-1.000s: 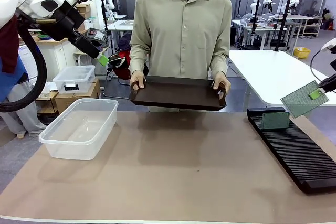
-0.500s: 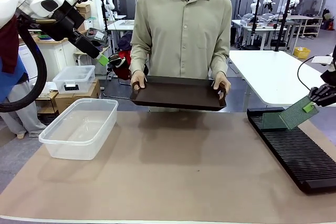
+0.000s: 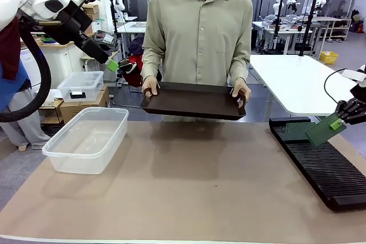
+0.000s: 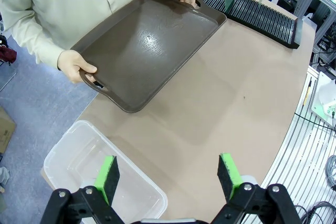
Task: Sort PCBs into racks and boxes based on the side picked up.
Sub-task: If the short side of the Blank PCB is picked up, insert it into the PCB Rack ; if the long side is picked up, place it in the Organizing box.
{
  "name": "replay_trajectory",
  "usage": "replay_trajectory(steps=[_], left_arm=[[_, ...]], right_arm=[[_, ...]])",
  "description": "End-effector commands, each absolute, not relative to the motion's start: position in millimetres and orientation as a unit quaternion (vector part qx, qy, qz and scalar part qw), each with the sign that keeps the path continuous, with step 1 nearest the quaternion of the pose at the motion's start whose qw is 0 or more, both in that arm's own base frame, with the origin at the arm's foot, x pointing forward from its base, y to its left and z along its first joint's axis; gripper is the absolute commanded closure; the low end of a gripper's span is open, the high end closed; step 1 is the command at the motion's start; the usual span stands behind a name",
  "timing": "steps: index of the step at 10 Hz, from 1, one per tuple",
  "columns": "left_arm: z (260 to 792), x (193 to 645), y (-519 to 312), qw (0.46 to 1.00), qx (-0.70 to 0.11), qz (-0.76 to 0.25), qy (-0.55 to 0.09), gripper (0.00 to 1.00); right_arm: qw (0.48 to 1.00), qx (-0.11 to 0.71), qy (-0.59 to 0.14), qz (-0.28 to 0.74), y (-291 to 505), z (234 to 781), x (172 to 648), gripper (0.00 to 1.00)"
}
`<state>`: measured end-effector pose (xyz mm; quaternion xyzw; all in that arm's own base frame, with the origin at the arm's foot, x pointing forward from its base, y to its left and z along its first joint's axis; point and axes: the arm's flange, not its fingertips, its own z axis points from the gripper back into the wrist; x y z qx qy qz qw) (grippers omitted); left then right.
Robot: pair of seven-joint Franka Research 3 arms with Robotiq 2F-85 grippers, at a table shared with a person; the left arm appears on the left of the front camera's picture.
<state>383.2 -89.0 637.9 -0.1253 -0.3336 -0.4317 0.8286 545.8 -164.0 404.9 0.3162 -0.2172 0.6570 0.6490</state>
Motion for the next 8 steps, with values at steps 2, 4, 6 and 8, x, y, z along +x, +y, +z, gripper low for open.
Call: replay_trajectory(steps=[2, 4, 6, 8], left_arm=[[636, 383, -88, 0.829, -0.13, -0.432, -0.331, 0.0], [636, 383, -88, 0.829, -0.13, -0.432, -0.331, 0.0], [636, 383, -88, 0.829, -0.13, -0.432, -0.331, 0.0], [636, 383, -88, 0.829, -0.13, -0.432, -0.331, 0.0]], right_arm=[[0.649, 0.316, -0.217, 0.657, -164, 405, 546, 0.98], [0.612, 0.288, -0.234, 0.698, -160, 396, 545, 0.98], [0.575, 0.279, -0.248, 0.728, -160, 391, 538, 0.98], [0.535, 0.26, -0.265, 0.758, -161, 387, 527, 0.98]])
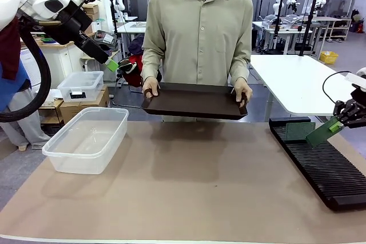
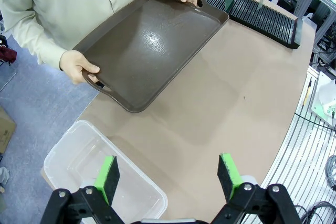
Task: Sort PCBs into racks and boxes based on the side picked up.
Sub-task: If the short side of the Blank PCB is picked up, insert it into the PCB Rack ; if the long side is picked up, place it in the Organizing box.
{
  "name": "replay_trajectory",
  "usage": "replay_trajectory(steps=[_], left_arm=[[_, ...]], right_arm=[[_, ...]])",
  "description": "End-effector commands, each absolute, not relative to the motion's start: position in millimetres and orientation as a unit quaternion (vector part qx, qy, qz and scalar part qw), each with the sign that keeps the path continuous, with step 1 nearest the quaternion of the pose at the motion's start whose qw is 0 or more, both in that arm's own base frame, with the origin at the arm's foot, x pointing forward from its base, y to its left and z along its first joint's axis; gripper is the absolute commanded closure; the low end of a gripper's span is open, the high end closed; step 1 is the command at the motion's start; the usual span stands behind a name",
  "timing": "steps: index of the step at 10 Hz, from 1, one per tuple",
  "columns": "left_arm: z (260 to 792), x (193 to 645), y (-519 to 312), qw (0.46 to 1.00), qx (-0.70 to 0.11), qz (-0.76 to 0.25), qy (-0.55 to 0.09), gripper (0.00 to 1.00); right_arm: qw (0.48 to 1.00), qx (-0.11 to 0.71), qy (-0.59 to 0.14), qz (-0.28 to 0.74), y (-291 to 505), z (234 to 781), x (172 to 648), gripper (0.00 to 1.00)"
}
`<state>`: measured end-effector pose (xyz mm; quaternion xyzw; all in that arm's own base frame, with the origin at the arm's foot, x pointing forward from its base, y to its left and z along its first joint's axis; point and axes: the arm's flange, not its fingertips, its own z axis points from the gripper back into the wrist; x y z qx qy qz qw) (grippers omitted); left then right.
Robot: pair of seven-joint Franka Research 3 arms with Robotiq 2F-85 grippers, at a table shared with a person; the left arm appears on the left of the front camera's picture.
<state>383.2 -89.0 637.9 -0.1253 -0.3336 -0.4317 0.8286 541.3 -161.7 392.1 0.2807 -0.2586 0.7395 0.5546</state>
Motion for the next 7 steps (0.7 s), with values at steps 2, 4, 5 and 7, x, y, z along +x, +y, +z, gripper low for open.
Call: replay_trajectory(steps=[2, 4, 5, 7], left_arm=[[636, 383, -88, 0.829, -0.13, -0.432, -0.331, 0.0], [636, 383, -88, 0.829, -0.13, -0.432, -0.331, 0.0], [636, 383, -88, 0.829, -0.13, -0.432, -0.331, 0.0], [636, 383, -88, 0.829, -0.13, -0.432, -0.331, 0.0]], right_arm=[[0.53, 0.245, -0.274, 0.764, -160, 377, 517, 0.98], [0.528, 0.25, -0.279, 0.762, -159, 366, 514, 0.98], [0.529, 0.258, -0.287, 0.756, -156, 361, 514, 0.98], [0.529, 0.269, -0.305, 0.745, -156, 355, 512, 0.98]])
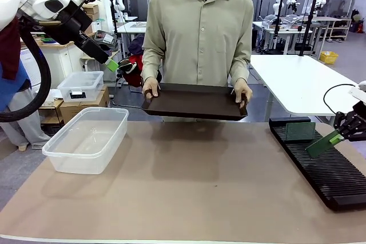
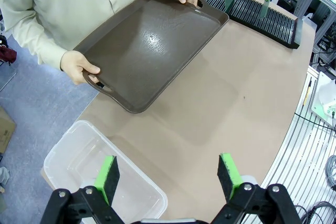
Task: Sort PCBs into racks and boxes based on the side picked up.
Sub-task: If the short side of the Blank PCB is picked up, insert it into the PCB Rack ; if the long side is picked up, place it in the Organizing box.
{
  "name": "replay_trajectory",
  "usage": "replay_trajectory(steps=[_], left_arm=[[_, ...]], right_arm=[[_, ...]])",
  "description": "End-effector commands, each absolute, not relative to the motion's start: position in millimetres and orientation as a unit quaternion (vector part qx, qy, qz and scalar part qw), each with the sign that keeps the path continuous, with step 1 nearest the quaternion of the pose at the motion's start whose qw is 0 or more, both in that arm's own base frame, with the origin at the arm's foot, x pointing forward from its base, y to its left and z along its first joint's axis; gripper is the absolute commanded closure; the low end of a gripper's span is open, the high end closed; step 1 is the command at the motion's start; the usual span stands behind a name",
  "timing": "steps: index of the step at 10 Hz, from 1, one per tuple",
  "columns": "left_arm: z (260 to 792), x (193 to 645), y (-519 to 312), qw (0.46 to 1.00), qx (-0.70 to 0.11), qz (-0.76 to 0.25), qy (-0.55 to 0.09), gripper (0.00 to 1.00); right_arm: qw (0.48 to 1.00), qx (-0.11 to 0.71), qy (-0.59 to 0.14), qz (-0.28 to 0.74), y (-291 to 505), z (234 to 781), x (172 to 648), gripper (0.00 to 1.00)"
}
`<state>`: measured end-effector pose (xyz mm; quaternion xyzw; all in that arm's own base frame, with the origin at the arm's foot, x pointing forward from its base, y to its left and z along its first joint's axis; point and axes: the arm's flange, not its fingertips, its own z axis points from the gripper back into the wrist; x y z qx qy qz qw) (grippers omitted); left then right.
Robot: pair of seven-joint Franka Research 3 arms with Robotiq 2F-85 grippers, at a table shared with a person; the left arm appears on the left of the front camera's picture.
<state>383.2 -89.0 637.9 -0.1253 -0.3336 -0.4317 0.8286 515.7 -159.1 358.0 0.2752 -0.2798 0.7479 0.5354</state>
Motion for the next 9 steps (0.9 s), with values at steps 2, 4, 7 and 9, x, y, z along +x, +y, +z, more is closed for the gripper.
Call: replay_trajectory(steps=[2, 4, 7, 9], left_arm=[[636, 383, -88, 0.829, -0.13, -0.432, -0.331, 0.0], [636, 383, -88, 0.829, -0.13, -0.432, -0.331, 0.0], [636, 383, -88, 0.829, -0.13, -0.432, -0.331, 0.0], [636, 383, -88, 0.829, -0.13, -0.432, -0.331, 0.0]], right_arm=[[0.53, 0.273, -0.309, 0.741, -155, 349, 512, 0.98], [0.53, 0.285, -0.307, 0.738, -154, 341, 512, 0.98], [0.531, 0.298, -0.296, 0.736, -158, 331, 513, 0.98], [0.534, 0.301, -0.29, 0.735, -161, 326, 513, 0.98]])
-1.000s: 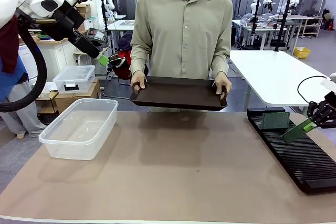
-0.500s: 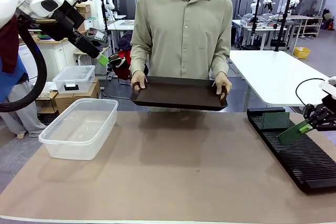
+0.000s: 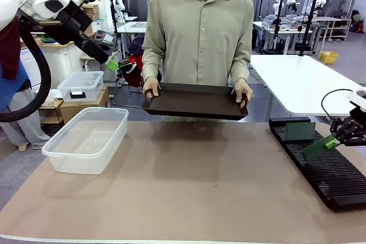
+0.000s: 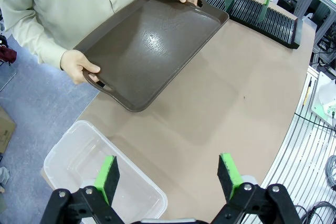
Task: Sort PCBs into racks and boxes based on the side picked up.
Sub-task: If the short side of the Blank PCB is picked up, insert it into the PCB Rack ; if the long side is picked up, place it in the Organizing box.
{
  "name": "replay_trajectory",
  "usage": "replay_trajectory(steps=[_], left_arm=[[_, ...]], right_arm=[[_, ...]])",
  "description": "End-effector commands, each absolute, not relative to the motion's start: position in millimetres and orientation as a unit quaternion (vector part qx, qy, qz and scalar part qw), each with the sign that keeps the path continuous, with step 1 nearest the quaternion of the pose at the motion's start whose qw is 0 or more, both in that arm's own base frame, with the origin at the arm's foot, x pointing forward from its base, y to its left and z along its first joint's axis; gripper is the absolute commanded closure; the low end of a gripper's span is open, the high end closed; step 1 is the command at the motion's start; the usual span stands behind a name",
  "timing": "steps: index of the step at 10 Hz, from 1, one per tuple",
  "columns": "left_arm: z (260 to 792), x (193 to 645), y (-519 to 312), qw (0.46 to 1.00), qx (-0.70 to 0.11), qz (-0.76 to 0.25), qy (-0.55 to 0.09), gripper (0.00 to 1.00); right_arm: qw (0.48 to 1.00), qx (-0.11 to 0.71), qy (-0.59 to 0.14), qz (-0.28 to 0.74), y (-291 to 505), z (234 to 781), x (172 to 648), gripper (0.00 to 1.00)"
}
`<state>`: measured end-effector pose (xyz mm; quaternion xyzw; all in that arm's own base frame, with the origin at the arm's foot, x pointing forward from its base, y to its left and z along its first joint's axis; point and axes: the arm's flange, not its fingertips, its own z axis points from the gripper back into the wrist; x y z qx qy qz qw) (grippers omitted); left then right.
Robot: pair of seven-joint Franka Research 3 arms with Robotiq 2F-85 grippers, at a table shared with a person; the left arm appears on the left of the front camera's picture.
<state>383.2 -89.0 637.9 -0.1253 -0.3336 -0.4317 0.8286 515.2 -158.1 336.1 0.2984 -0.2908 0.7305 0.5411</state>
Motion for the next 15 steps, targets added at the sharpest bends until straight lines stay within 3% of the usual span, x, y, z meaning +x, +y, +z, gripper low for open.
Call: replay_trajectory(steps=[1, 12, 13, 14, 15], left_arm=[[636, 383, -88, 0.829, -0.13, -0.432, -0.331, 0.0], [636, 383, -88, 0.829, -0.13, -0.432, -0.331, 0.0], [636, 383, -88, 0.829, -0.13, -0.432, -0.331, 0.0], [636, 383, -88, 0.829, -0.13, -0.432, -0.331, 0.0], [636, 383, -88, 0.829, -0.13, -0.432, -0.331, 0.0]], right_arm=[[0.537, 0.304, -0.285, 0.733, -165, 323, 513, 0.98], [0.552, 0.351, -0.269, 0.707, -184, 300, 525, 0.98], [0.555, 0.352, -0.265, 0.705, -185, 300, 526, 0.79], [0.556, 0.351, -0.265, 0.706, -185, 301, 526, 0.78], [0.555, 0.348, -0.266, 0.707, -184, 302, 526, 0.59]])
